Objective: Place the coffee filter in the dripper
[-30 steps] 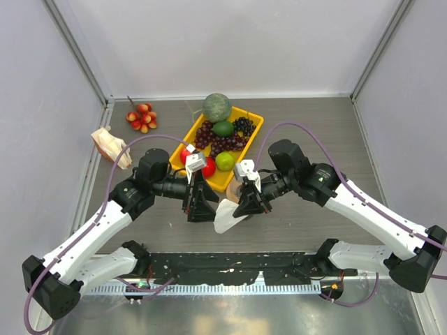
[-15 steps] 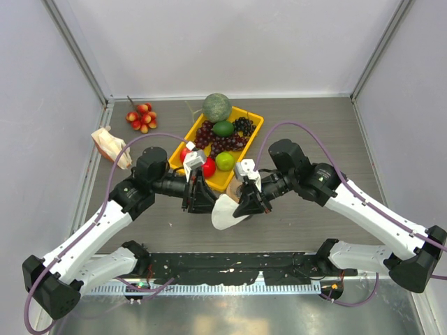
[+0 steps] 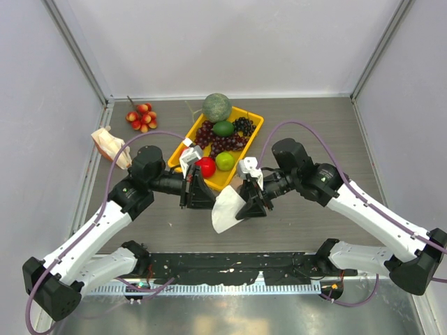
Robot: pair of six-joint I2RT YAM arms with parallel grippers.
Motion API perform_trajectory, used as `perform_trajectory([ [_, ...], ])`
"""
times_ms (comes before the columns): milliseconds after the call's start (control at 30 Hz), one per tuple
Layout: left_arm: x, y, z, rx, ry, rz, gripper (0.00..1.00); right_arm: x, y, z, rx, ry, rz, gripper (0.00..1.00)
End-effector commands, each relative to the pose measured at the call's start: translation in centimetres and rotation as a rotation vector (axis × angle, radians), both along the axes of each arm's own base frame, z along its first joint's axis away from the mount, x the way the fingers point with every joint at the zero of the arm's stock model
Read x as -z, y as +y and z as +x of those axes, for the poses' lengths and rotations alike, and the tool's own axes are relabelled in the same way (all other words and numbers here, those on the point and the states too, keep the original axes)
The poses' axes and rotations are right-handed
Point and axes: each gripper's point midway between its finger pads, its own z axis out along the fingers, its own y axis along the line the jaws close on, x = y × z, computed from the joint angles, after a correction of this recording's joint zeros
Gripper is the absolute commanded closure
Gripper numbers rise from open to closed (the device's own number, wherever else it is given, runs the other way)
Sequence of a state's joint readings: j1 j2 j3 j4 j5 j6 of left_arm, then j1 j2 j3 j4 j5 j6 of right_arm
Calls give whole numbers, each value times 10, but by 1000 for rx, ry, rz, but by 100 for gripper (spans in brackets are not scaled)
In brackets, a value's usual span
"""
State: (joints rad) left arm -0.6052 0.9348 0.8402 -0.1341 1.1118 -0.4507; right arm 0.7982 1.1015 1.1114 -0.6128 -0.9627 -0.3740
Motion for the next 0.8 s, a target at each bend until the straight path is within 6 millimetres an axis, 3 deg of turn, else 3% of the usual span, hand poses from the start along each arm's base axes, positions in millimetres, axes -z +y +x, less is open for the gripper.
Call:
perform_trajectory([
  [0, -15, 2, 0, -9, -39, -44, 100, -5, 2, -1, -5, -7, 38, 63],
  [100, -15, 3, 3, -30, -52, -33, 100, -6, 3, -2, -17, -3, 47, 85],
  [133, -15, 3, 4, -32, -56, -31, 86, -8, 3, -2, -19, -8, 53, 93],
  [167, -13, 4, 5, -43, -62, -25, 62, -8, 3, -2, -22, -8, 56, 95],
  [200, -10, 4, 5, -45, -69, -16, 48, -11, 4, -1, -22, -17, 66, 95],
  [267, -6, 5, 4, -50, -68, -7, 38, -14, 5, 2, -14, -15, 78, 95],
  [500, 1, 7, 6, -73, -81, 7, 33, -24, 8, 1, -34, 43, 120, 95],
  [700, 6, 7, 10, -93, -90, 23, 39, -29, 6, 1, -35, 74, 145, 95],
  [767, -1, 6, 11, -92, -96, 8, 44, -27, 6, 2, -31, 81, 143, 95],
])
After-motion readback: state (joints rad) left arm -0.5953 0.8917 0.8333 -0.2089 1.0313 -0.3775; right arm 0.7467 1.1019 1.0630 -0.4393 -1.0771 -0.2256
